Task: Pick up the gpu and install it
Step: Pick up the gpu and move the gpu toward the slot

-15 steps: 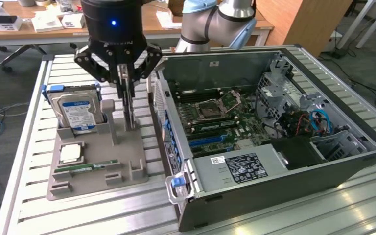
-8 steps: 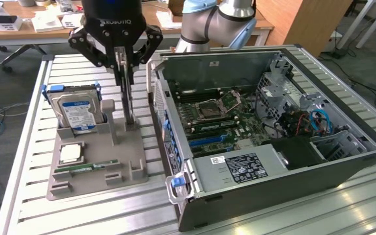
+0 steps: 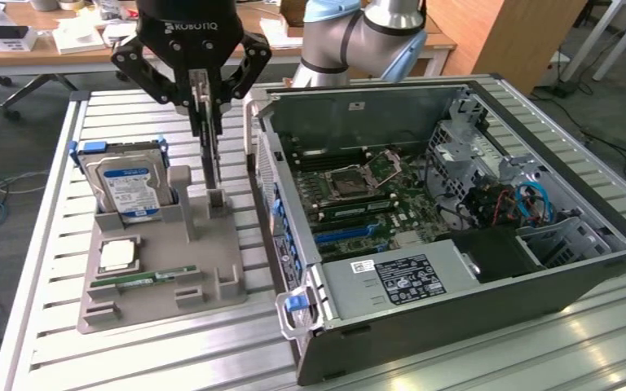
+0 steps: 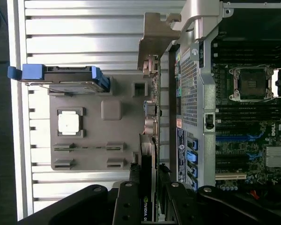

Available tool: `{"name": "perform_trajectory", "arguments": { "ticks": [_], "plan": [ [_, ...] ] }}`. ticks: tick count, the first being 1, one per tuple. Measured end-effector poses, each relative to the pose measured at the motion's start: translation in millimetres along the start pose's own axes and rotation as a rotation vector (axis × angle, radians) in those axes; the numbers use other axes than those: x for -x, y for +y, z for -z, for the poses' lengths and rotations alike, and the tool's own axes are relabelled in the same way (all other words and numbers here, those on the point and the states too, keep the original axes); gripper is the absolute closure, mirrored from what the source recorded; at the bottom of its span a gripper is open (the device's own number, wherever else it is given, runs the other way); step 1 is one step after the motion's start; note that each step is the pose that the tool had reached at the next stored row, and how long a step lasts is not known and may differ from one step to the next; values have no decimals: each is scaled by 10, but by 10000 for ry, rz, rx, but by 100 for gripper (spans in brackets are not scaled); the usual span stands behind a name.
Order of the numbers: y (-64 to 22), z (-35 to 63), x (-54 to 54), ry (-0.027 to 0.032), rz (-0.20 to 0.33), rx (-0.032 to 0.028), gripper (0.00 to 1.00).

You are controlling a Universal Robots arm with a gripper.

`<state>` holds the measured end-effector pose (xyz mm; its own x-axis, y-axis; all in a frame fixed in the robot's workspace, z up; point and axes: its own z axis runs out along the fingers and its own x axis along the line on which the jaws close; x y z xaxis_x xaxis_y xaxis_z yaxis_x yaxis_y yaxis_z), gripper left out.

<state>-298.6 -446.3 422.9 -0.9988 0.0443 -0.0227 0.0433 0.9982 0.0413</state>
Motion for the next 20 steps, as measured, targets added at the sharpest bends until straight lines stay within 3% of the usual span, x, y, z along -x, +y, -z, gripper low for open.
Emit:
{"name": "perform_trajectory", "arguments": {
  "ticks": [7,20],
  "plan": [
    [4,-1,86,1,0,-1,74],
    [24,-12,556,2,1,-2,74]
  ]
}}
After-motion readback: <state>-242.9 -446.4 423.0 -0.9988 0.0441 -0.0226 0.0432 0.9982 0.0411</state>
